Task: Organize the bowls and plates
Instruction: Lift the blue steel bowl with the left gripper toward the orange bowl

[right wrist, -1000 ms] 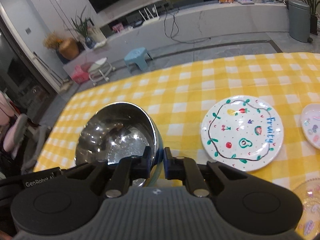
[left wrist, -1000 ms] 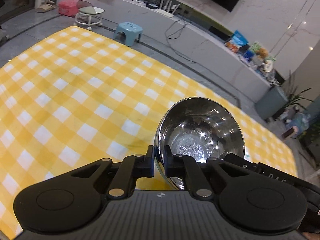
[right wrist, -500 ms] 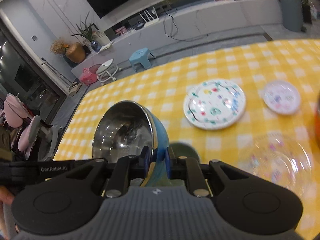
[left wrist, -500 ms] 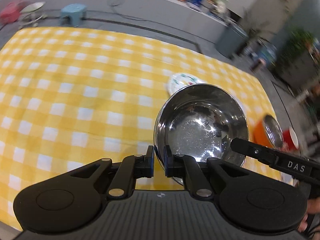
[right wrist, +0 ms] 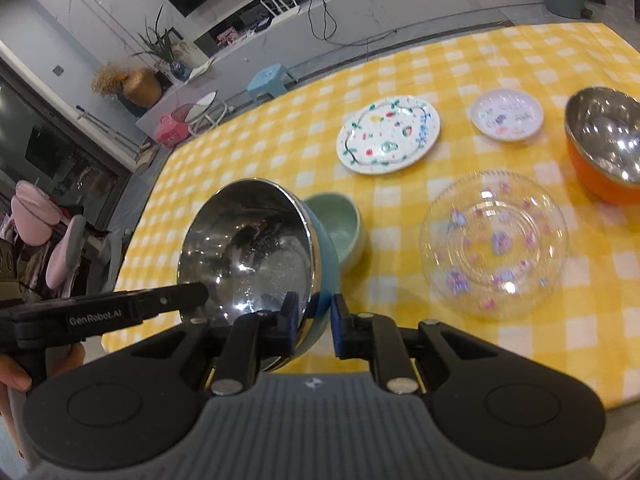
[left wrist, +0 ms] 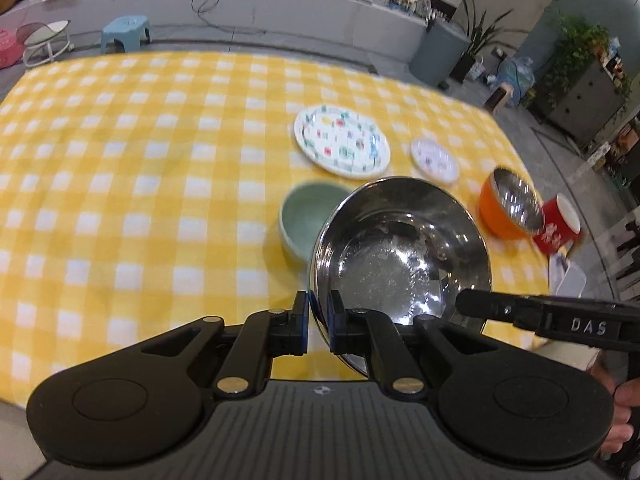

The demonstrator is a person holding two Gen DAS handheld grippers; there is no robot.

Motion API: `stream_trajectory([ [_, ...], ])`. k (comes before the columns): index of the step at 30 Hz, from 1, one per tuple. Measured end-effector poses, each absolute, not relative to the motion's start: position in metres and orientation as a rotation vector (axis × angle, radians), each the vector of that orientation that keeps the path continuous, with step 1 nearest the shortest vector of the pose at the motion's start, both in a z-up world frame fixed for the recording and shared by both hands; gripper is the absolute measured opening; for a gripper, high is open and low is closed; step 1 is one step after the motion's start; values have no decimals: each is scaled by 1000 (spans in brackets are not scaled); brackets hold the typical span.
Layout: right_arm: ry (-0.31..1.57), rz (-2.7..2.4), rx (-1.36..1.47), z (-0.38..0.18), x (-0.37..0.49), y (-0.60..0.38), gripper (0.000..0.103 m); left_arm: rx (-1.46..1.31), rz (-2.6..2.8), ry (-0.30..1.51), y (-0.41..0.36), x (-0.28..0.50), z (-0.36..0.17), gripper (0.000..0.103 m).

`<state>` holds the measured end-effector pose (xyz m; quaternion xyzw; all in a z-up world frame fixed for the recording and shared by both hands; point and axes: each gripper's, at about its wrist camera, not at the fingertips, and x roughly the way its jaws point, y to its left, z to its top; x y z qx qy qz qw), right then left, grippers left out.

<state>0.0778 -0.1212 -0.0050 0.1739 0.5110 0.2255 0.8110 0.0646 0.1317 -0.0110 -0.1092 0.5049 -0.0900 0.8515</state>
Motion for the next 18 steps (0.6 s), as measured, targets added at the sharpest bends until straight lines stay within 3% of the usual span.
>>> stream_trajectory([
  [12,1274,449,421,-63,78,-116,16,-228,-118,1229,132,78,-64,10],
  [18,1278,442,402,-70,94,-103,15,-294,-60,1228,142,90,-72,10],
])
